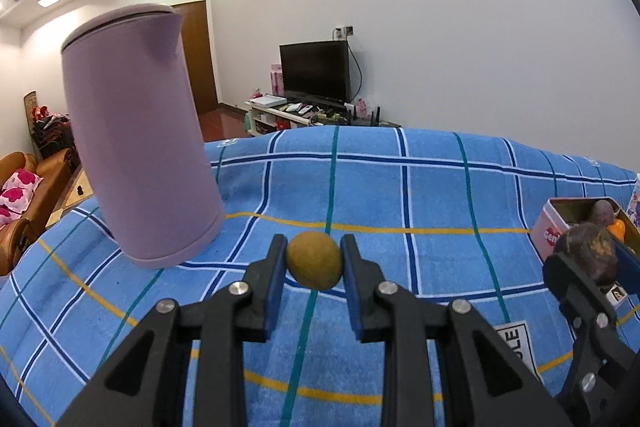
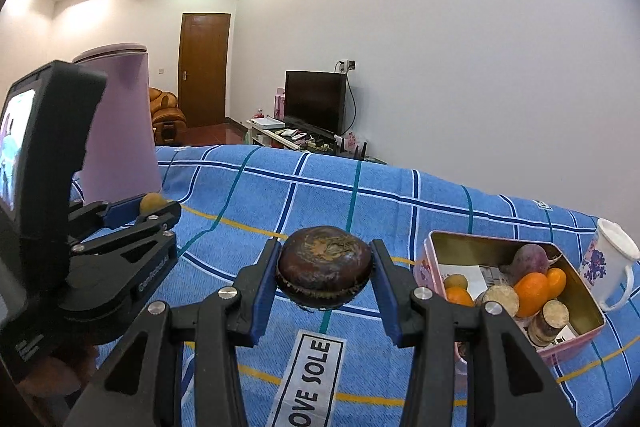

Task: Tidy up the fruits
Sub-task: 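Carry the dark brown fruit and yellow-green fruit over the pink tin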

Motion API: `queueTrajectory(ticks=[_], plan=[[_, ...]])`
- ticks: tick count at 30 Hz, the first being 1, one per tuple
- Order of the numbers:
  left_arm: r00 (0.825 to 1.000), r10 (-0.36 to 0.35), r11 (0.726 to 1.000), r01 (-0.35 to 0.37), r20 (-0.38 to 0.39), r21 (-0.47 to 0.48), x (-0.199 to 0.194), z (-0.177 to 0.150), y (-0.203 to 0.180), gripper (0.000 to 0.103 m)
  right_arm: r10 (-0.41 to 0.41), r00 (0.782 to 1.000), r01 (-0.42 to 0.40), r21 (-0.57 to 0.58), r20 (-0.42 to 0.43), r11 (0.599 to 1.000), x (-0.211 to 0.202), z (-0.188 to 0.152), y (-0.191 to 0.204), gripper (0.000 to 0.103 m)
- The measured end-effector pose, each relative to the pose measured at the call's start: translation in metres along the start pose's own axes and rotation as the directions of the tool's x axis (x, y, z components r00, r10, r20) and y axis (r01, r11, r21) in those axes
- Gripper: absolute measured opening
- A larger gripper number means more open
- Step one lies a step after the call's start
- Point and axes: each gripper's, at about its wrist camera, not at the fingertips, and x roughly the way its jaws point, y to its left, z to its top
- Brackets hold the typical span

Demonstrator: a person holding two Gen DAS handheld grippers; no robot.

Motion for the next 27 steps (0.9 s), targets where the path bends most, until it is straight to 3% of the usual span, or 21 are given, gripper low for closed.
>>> queueTrajectory(ticks=[27], plan=[[1.0, -0.012, 1.0, 0.012, 0.029, -0.007, -0.033, -0.016, -0.012, 0.029, -0.001, 1.0, 0.001, -0.018, 0.001, 1.0, -0.017, -0.007, -0.004, 0.047]])
